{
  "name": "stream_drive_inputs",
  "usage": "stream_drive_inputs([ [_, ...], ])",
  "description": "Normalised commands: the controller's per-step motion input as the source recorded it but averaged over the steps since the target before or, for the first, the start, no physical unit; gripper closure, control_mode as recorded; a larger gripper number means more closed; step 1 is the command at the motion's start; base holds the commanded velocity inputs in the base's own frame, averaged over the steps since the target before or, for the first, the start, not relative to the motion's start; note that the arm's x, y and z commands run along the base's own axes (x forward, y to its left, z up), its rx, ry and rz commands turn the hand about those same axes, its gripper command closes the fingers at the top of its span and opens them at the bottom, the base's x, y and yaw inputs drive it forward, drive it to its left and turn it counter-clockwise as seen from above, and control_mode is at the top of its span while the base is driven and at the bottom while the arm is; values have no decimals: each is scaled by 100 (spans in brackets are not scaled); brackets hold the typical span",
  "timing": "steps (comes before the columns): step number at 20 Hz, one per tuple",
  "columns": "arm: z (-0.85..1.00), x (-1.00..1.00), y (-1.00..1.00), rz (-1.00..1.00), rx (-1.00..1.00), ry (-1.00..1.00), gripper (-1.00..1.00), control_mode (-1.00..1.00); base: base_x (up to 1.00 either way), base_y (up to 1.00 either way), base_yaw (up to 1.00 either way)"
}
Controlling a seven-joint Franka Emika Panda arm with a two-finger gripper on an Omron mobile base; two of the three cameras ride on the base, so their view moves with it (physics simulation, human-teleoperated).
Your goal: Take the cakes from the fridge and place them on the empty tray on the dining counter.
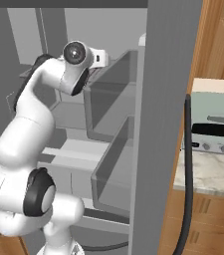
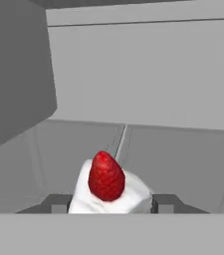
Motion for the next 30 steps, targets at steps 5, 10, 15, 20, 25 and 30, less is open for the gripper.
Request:
stream_drive_inputs([
  [5,30,-73,17,8,-7,2,100,-100,0,0,0],
  [10,-8,-55,35,0,-9,4,100,-100,0,0,0],
  [15,-24,-69,2,-2,-1,0,100,-100,0,0,0],
  [20,-18,-55,0,-1,0,-1,100,-100,0,0,0],
  [25,-19,-42,-8,-3,0,-6,100,-100,0,0,0],
  [30,-19,-26,-9,-2,0,-8,100,100,-17,-3,-1],
])
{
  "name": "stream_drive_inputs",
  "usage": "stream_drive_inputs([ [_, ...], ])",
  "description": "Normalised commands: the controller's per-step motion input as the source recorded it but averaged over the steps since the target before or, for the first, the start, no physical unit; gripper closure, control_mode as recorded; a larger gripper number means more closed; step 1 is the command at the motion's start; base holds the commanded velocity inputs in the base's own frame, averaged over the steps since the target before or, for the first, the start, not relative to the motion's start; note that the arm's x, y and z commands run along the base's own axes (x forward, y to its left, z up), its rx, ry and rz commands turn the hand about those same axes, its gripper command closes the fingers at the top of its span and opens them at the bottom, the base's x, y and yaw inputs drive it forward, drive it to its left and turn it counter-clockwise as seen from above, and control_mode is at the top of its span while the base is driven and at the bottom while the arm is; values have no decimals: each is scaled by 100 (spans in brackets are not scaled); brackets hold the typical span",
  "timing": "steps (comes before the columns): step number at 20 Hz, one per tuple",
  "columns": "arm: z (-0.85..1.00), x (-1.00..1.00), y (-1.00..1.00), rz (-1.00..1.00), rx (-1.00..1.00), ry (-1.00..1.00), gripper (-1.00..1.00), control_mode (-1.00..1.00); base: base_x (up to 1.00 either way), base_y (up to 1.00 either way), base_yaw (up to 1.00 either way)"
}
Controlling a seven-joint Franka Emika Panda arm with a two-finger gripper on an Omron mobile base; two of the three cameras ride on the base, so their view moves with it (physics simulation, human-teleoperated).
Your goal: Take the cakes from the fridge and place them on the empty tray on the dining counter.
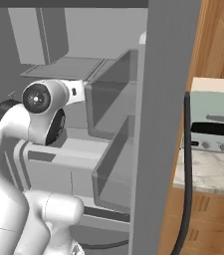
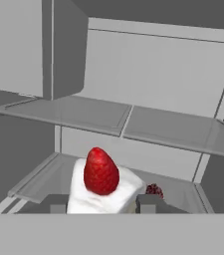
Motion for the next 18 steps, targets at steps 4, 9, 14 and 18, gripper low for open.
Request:
stream_drive_inputs([
  [4,0,0,0,0,0,0,100,100,-75,-15,-5],
  [9,0,0,0,0,0,0,100,100,-99,-16,-7],
  [14,0,0,0,0,0,0,100,100,-86,-19,-19],
  [18,0,0,0,0,0,0,100,100,-33,-7,-42],
])
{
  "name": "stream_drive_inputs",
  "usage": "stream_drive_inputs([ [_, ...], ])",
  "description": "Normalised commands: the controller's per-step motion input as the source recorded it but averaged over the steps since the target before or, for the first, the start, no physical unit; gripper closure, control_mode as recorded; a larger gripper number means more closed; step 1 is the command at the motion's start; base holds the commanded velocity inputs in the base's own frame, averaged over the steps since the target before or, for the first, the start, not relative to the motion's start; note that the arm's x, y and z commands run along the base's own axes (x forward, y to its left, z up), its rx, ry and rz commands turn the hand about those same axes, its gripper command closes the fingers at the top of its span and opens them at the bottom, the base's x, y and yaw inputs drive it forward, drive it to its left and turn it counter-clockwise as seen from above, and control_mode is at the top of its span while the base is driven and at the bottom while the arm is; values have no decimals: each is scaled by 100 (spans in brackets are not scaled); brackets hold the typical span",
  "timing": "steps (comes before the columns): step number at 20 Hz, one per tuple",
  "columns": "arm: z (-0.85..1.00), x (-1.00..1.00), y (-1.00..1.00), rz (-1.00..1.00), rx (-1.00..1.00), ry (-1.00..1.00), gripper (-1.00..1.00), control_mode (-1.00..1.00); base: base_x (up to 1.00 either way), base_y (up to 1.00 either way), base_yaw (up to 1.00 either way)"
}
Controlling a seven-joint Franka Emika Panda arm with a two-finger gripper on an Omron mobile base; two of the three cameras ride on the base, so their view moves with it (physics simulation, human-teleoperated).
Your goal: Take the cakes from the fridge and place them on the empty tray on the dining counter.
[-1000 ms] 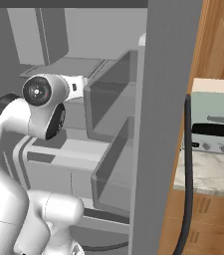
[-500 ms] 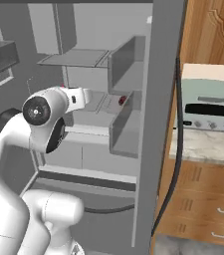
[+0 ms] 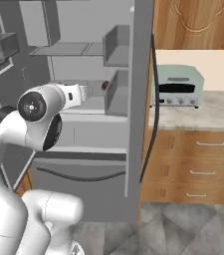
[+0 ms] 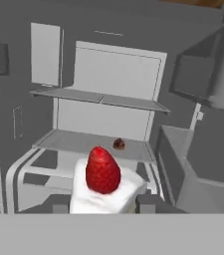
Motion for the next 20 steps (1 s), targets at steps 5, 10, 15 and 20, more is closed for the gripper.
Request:
stream_drive_inputs([
  [5,0,0,0,0,0,0,100,100,-10,0,-53],
  [10,0,0,0,0,0,0,100,100,-14,0,-56],
  [15,0,0,0,0,0,0,100,100,-13,0,-55],
  [20,0,0,0,0,0,0,100,100,-21,-3,-53],
])
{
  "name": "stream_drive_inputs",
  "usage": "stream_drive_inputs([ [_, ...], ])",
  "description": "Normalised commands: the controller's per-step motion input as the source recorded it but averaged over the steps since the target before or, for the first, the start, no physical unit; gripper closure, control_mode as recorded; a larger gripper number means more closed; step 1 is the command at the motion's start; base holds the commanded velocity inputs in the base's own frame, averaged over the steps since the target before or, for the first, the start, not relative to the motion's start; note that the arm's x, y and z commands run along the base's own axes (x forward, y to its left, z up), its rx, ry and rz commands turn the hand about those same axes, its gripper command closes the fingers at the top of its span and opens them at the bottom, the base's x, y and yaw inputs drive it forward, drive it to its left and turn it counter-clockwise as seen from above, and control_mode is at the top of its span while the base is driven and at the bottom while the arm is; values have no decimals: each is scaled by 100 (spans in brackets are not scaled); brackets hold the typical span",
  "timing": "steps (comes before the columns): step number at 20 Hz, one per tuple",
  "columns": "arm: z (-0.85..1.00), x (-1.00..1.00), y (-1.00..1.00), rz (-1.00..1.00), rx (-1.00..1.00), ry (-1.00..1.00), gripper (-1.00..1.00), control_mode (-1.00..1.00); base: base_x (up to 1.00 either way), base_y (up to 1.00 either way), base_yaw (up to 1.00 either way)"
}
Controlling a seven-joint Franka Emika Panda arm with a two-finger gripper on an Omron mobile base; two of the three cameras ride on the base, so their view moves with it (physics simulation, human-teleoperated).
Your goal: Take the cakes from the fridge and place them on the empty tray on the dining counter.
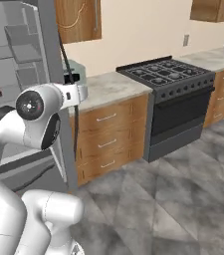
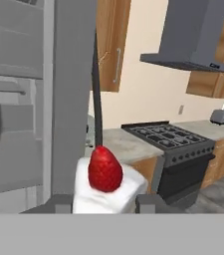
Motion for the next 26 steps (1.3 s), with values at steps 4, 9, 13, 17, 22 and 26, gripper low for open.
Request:
stream_drive_inputs([
  [4,0,0,0,0,0,0,100,100,-25,-8,-54],
  [9,0,0,0,0,0,0,100,100,-17,-22,-52],
  [13,0,0,0,0,0,0,100,100,-30,-33,-49],
  [17,0,0,0,0,0,0,100,100,-24,-37,-46],
  [22,0,0,0,0,0,0,100,100,-14,-30,-44],
  [26,0,0,0,0,0,0,100,100,-17,-25,-43],
])
